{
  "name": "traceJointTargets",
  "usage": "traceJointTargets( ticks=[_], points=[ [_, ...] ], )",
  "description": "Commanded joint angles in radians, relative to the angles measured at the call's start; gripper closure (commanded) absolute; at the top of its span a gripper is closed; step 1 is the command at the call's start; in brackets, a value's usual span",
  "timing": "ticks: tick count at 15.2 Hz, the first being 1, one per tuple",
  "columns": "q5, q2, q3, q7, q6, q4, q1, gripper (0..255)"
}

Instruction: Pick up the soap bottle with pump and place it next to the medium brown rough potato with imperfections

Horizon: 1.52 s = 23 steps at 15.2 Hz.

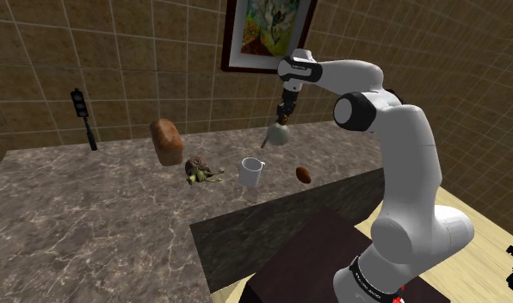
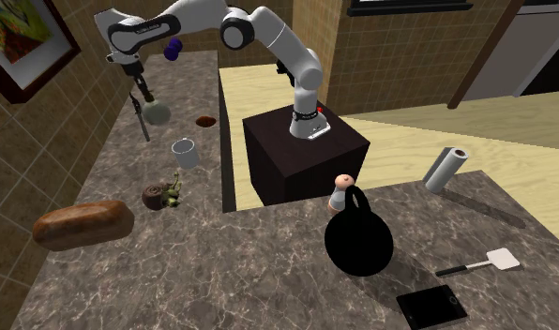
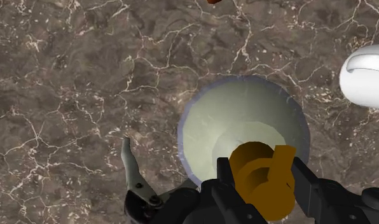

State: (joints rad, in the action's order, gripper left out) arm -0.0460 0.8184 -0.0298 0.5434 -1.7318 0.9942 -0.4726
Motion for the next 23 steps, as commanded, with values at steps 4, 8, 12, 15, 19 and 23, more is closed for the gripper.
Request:
traceJointTargets(
  ticks=[4,8,12,15,19,23],
  points=[
    [-0.001,0.013,0.0,0.002,-0.06,0.045,0.0,255],
    [-0.001,0.026,0.001,0.003,-0.104,0.077,0.001,255],
    [-0.002,0.043,0.001,0.005,-0.146,0.101,0.001,255],
    [-0.003,0.058,0.001,0.006,-0.175,0.116,0.001,255],
    [-0.003,0.065,0.001,0.006,-0.186,0.119,0.001,255],
    [-0.003,0.065,0.001,0.006,-0.186,0.119,0.001,255]
  ],
)
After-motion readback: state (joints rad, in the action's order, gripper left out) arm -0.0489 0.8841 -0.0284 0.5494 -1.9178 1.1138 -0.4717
